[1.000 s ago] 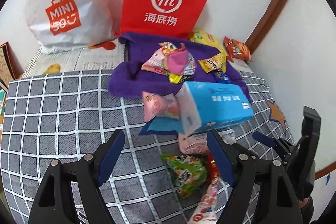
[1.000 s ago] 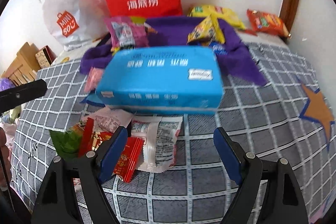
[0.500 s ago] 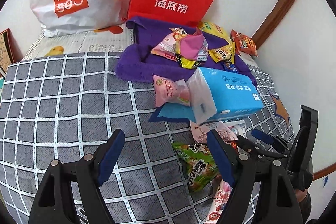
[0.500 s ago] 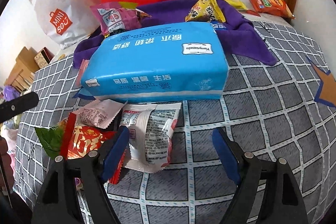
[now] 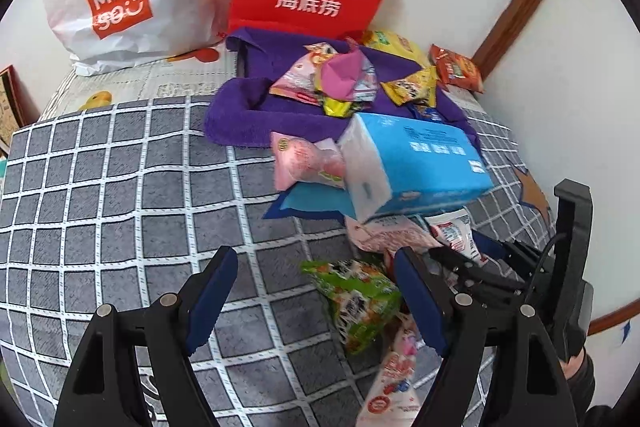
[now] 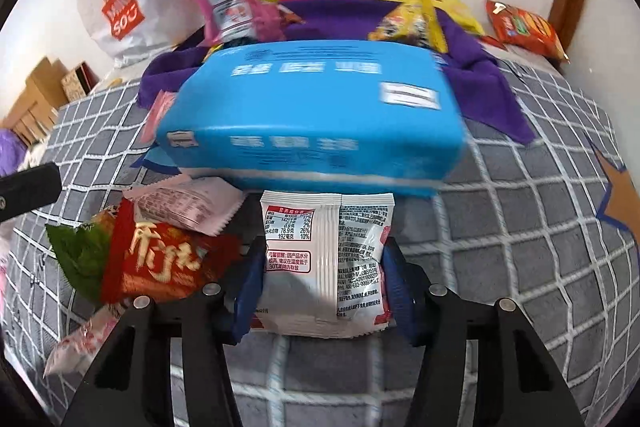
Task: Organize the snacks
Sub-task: 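Grasp the white snack packet with the right tool while the left grasps the green snack bag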
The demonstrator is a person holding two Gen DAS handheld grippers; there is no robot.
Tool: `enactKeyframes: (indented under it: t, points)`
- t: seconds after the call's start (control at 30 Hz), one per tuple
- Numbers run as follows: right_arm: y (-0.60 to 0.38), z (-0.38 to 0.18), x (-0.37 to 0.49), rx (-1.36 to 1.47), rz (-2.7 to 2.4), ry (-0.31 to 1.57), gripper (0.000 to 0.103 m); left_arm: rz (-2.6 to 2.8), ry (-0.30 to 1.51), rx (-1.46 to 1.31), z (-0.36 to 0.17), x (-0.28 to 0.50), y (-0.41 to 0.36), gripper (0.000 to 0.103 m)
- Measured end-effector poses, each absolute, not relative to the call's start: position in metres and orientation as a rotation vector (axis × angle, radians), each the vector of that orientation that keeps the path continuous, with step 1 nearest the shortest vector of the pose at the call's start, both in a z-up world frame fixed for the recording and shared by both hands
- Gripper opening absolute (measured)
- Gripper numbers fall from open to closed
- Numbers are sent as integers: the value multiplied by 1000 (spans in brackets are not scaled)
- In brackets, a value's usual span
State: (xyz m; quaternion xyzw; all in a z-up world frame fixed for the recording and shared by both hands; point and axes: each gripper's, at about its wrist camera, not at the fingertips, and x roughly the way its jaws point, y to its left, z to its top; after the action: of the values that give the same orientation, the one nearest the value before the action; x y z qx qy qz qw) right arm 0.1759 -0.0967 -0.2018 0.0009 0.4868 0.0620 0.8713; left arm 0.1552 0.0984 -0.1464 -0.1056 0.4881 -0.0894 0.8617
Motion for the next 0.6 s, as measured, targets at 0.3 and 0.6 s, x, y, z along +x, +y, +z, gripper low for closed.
enactKeyframes:
  t: [0.3, 0.6]
  points:
    - [-139, -206, 164, 24, 77, 964, 56, -215, 1070, -199, -167, 149, 76, 77]
    - [-136, -209, 174, 2, 97, 926, 57, -186, 1088, -209, -182, 144, 66, 59]
